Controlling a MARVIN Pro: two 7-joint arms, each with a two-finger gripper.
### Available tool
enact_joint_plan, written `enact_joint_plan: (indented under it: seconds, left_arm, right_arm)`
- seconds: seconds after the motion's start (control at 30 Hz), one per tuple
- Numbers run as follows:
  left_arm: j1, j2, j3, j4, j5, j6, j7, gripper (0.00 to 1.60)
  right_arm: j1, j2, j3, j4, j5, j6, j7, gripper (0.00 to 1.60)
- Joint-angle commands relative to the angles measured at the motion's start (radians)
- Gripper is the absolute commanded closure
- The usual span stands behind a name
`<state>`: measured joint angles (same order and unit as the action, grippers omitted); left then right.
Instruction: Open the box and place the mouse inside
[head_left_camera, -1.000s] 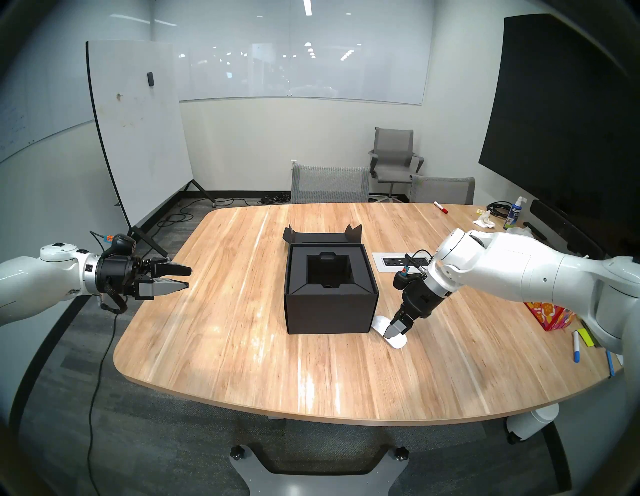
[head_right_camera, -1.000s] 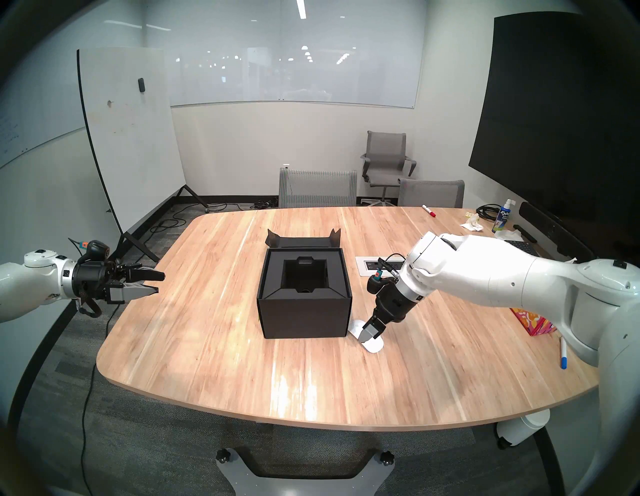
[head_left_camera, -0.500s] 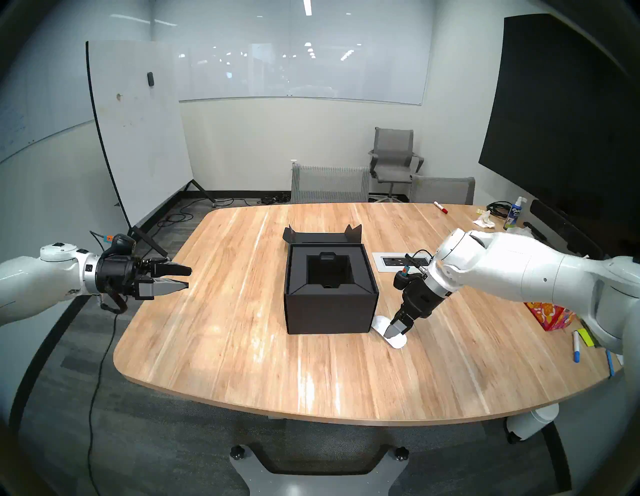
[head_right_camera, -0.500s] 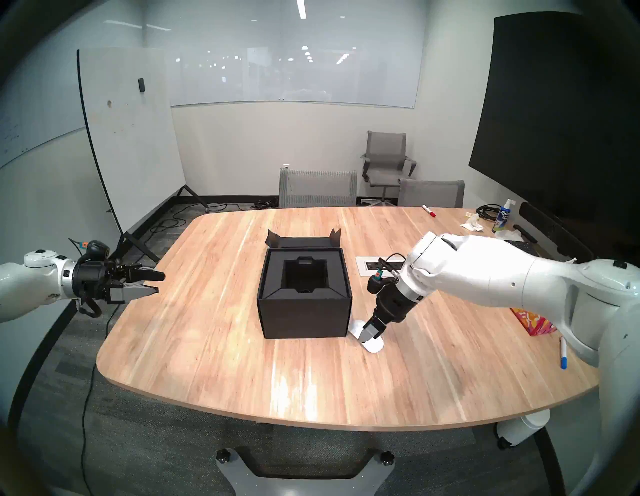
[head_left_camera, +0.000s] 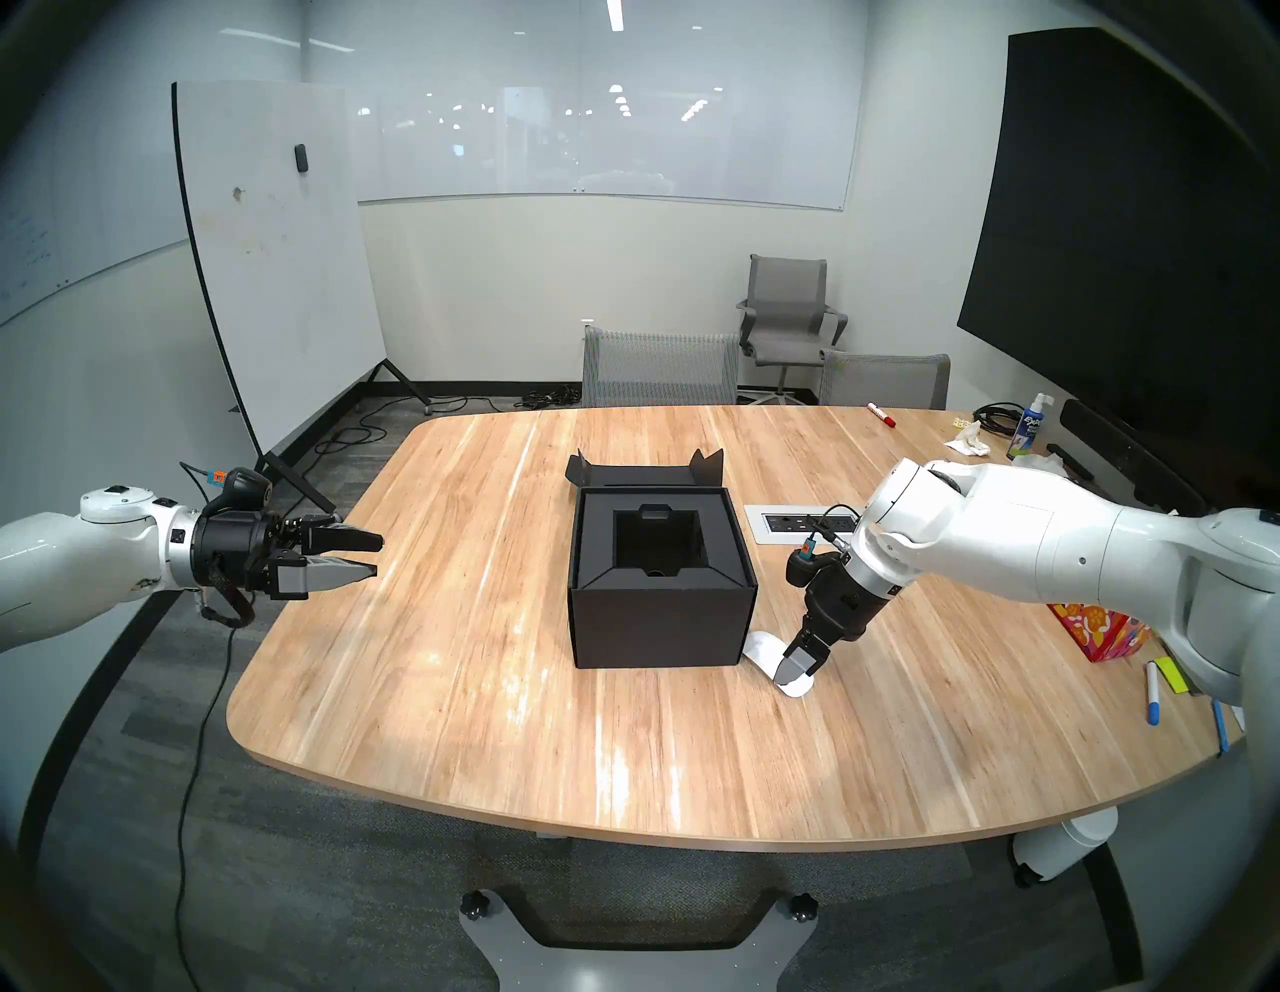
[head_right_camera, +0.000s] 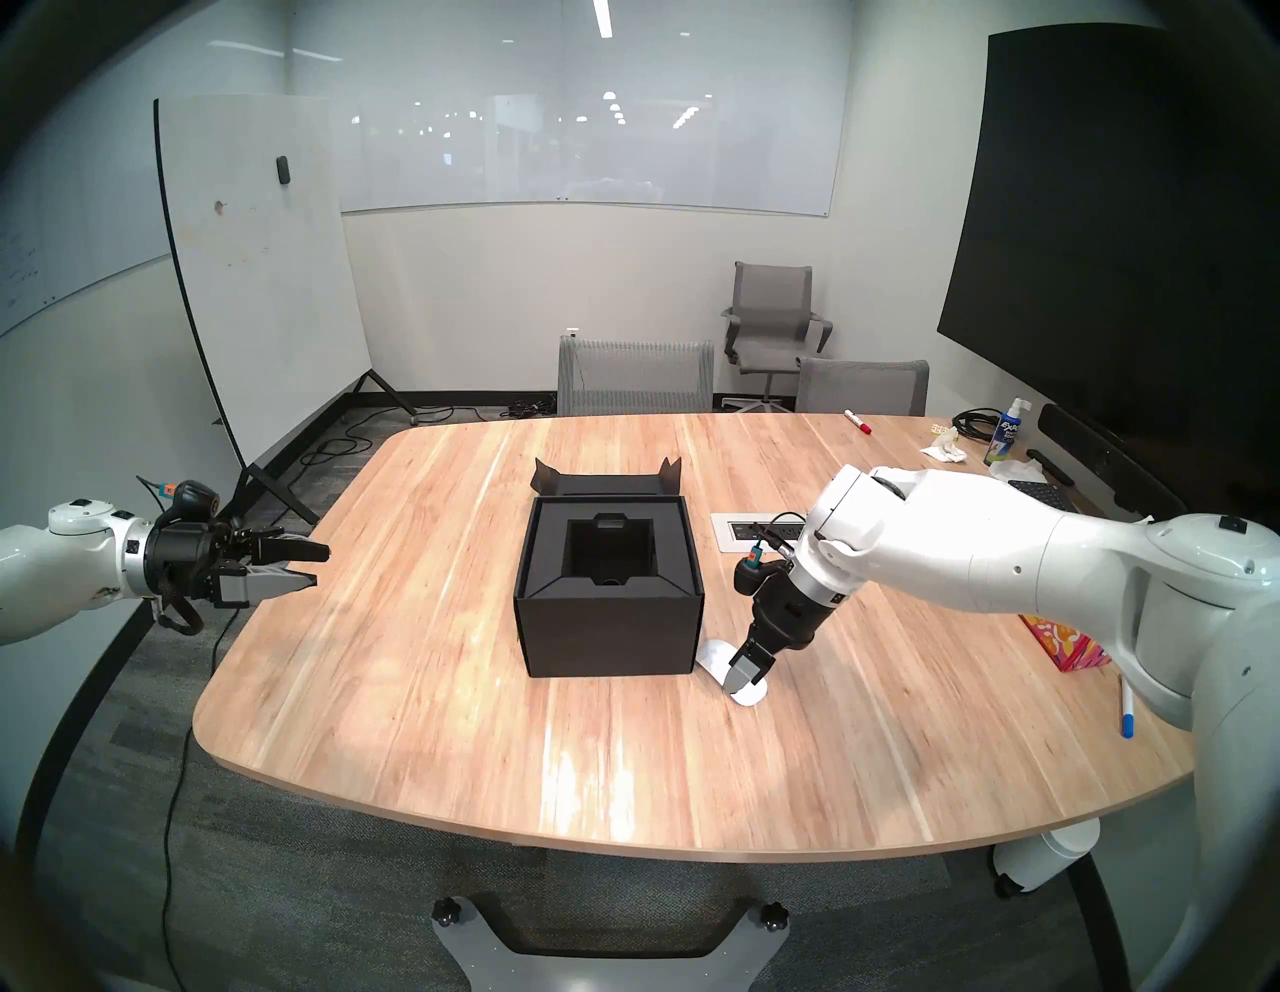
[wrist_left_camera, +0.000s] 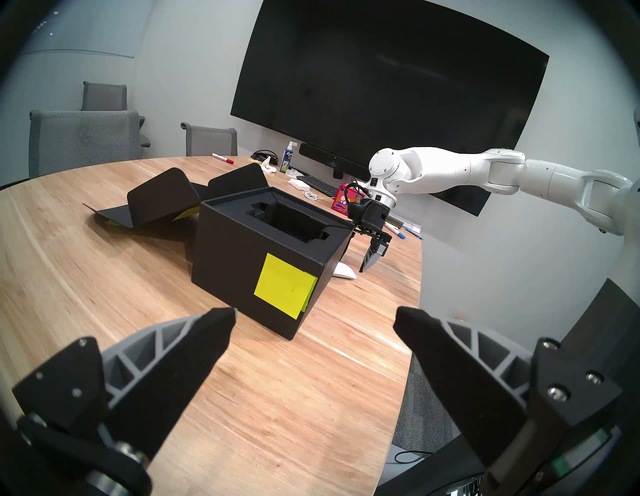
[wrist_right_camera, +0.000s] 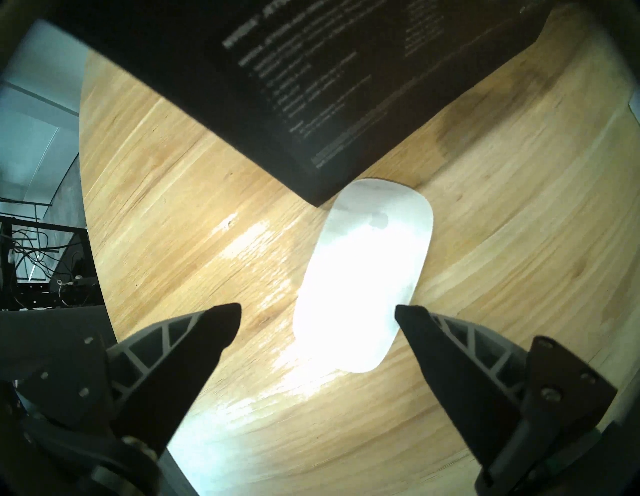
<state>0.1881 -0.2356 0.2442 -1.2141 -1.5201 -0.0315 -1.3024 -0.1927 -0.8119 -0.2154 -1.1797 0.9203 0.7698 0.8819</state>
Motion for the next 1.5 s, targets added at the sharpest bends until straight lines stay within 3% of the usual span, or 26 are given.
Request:
enact_joint_plan:
  seconds: [0.0,0.47,0.67,1.07,1.47]
  left_arm:
    - [-0.011,-0.002,-0.011,-0.002,-0.008,0.001,0.000,0.00]
    - [-0.011,-0.002,-0.011,-0.002,-0.008,0.001,0.000,0.00]
    - [-0.011,-0.002,-0.011,-0.002,-0.008,0.001,0.000,0.00]
    - [-0.011,-0.002,-0.011,-0.002,-0.008,0.001,0.000,0.00]
    - [-0.011,-0.002,-0.011,-0.002,-0.008,0.001,0.000,0.00]
  right_arm:
    - [0.039,-0.031,-0.004,0.011,-0.020,0.035,0.017,0.00]
    - [0.066,-0.084,-0.008,0.035,-0.075,0.111,0.026,0.00]
    - [0.056,-0.085,0.021,0.012,-0.077,0.155,-0.034,0.00]
    - [-0.007,0.011,0.133,-0.196,0.004,0.190,-0.293,0.00]
    - [0.021,0.066,0.084,-0.335,0.175,0.190,-0.524,0.00]
